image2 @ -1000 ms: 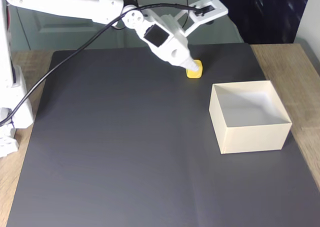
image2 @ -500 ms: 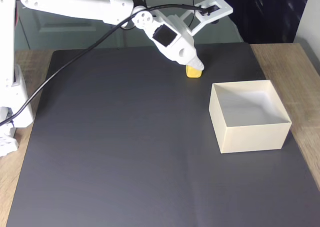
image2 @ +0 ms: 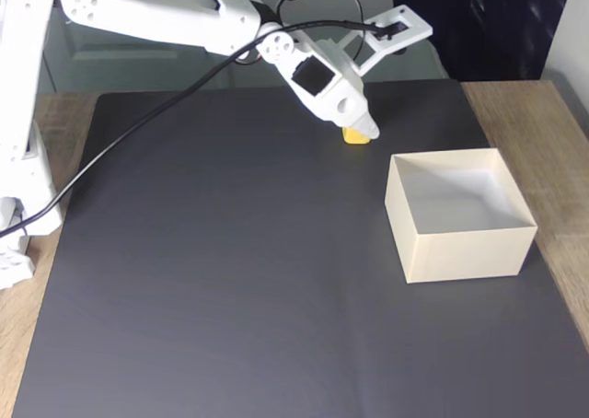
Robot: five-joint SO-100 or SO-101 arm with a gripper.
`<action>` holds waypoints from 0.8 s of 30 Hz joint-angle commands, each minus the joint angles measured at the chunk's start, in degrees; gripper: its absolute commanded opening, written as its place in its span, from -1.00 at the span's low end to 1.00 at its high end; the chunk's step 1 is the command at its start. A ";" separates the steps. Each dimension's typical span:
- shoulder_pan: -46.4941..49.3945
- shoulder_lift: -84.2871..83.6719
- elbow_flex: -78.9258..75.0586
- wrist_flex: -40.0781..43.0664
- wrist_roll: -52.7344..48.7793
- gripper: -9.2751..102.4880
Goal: Grasp a cube block and put it in the white box.
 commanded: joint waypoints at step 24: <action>-1.32 -4.83 -8.35 -0.09 -0.09 -0.52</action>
